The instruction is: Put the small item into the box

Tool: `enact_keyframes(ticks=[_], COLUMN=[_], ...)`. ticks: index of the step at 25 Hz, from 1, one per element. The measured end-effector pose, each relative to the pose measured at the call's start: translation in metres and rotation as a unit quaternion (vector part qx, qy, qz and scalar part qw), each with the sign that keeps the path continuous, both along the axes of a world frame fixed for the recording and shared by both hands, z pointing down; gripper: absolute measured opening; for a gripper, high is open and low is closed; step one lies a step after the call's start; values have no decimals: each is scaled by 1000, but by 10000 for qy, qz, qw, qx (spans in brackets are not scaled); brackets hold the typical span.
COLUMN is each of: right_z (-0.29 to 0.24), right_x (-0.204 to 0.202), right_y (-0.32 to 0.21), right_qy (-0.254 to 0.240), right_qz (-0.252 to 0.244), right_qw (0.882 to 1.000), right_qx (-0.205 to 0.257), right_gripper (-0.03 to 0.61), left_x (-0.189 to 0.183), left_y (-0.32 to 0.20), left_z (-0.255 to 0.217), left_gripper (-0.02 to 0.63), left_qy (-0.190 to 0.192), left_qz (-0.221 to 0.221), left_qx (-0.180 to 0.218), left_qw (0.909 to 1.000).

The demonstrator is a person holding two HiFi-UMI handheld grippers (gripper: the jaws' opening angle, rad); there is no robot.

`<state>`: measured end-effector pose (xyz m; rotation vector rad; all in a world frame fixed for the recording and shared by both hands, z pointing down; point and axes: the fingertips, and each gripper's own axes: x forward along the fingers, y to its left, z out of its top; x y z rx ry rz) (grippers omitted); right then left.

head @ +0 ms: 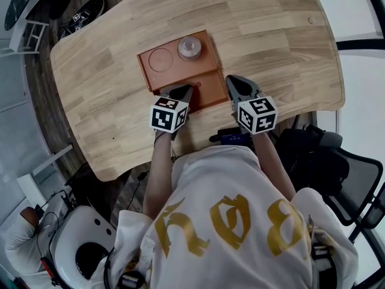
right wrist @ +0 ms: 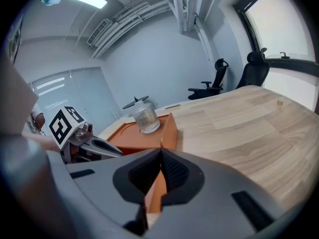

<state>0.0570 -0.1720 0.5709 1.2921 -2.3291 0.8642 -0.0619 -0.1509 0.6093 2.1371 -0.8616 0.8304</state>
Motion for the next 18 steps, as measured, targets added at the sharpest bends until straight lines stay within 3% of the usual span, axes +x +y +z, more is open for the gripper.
enact_keyframes(ticks=[3,9,18], right_z=[-7,-25,-56], right_x=[-3,-7,-15], right_y=[1,3,15], right_qy=[-5,-22,21], right_qz=[-34,-124,-129], right_qw=[10000,9994,9970], right_qx=[83,332,763], right_gripper=[12,12,12], left_x=[-2,-5,-19], left_y=[-4,-18,-15], left_z=[-11,-46,-93], left_gripper=[17,12,11], left_qy=[215,1341,1370], left_qz=[-219,-1103,-1310], left_qx=[97,201,1109], left_qw=[9995,9846,9756])
